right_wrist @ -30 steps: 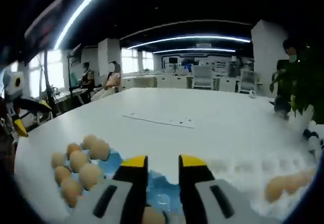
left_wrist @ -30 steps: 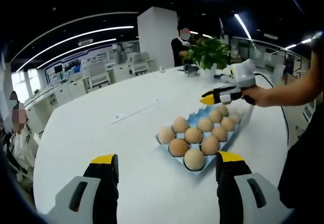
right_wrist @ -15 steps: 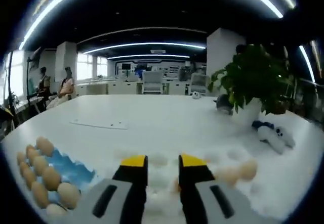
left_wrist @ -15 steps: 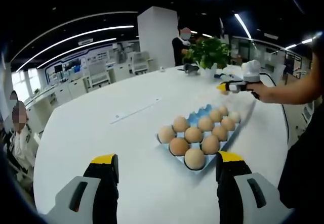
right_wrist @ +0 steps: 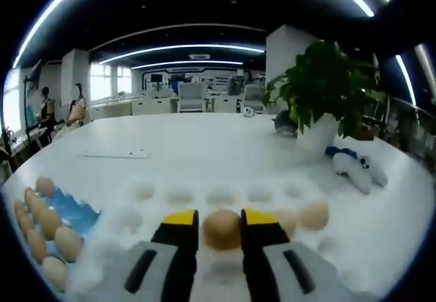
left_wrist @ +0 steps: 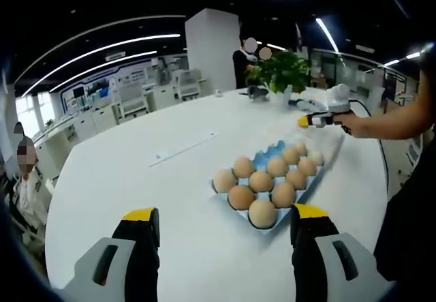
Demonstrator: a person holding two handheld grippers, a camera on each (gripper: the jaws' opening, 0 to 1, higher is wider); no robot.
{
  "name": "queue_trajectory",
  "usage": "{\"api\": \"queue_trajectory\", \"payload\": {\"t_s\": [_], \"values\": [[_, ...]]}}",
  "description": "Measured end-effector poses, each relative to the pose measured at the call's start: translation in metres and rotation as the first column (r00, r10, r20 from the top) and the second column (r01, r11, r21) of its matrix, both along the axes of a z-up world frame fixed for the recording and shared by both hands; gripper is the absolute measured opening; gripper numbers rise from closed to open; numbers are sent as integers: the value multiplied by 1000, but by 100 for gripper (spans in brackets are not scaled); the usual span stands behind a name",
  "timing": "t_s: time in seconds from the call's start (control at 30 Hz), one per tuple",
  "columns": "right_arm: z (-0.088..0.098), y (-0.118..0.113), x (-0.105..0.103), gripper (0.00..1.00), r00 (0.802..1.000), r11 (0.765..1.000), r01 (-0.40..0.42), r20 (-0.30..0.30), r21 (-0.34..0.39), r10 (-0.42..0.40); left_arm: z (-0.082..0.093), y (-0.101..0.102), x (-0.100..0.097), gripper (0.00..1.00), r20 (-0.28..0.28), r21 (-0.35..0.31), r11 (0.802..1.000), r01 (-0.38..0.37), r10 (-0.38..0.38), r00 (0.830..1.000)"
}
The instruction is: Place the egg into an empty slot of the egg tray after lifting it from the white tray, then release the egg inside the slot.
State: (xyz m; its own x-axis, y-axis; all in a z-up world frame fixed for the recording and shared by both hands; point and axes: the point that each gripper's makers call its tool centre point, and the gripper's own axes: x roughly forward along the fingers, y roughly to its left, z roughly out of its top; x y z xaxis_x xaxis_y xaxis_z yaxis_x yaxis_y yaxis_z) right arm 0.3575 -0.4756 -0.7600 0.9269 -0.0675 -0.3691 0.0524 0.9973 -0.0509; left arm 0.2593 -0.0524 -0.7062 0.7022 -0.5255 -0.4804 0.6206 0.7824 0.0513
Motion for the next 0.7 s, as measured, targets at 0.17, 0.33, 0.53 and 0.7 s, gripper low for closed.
{"api": "queue_trajectory", "payload": {"t_s": [0.17,0.33,0.53,0.7], "values": [[-14,-2,1,27,997,997,-46,-62,-66,42,0,0,-1,80,1,1,1000,-1,1,1000],[-13,-3,3,28,996,997,-70,-48,-34,69,1,0,0,80,2,3,1000,3,-3,1000],[-14,-4,6,26,995,998,-64,-79,21,65,2,0,1,80,6,2,1000,5,-5,1000],[-11,-3,3,25,997,996,-31,-66,80,36,4,2,2,80,10,3,1000,0,0,1000]]}}
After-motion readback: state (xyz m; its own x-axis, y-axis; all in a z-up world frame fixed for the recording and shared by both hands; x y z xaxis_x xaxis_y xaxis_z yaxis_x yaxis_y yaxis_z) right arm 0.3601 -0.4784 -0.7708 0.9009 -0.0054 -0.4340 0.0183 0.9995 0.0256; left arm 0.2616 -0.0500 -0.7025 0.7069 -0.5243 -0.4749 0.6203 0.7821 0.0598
